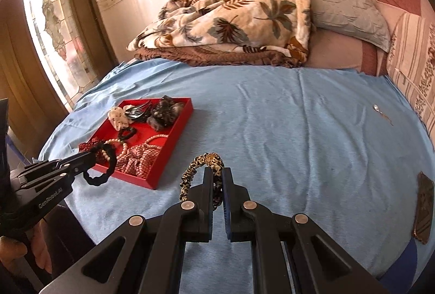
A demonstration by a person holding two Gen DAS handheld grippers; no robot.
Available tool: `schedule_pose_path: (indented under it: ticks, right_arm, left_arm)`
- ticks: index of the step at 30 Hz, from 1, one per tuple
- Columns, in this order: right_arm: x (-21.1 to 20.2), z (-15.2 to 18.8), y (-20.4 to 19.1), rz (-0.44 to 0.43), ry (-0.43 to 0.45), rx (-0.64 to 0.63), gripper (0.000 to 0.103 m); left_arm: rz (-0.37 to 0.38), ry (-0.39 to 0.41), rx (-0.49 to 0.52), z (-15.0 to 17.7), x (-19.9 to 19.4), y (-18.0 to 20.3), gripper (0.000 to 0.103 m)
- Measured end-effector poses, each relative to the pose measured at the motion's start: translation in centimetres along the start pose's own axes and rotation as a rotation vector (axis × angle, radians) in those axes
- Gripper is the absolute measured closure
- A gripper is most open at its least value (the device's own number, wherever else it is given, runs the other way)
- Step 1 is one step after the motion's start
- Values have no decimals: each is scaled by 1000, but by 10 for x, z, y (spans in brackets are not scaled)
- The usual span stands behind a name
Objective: Organize jewelry
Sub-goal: 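Carry the black hair tie and leopard-print bracelet toward the red tray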
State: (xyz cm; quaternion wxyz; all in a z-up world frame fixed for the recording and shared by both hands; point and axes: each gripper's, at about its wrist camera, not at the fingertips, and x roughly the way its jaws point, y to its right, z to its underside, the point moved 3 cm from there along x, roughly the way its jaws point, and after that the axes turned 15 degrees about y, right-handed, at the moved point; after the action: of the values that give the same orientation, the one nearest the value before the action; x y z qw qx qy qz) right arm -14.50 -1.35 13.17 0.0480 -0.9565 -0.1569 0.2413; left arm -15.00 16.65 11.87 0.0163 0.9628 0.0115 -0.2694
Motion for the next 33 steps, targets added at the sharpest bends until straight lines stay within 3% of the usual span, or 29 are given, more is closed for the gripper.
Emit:
schedule_pose_path:
  ticks: [17, 33]
  right_arm:
    - [23, -14, -44, -70, -10, -60, 96]
    - [52, -19, -59, -96, -47, -77, 96]
  left_arm:
    - [-16, -42, -43, 10, 17, -22, 95]
    - [-35, -83, -83, 13, 40, -45, 95]
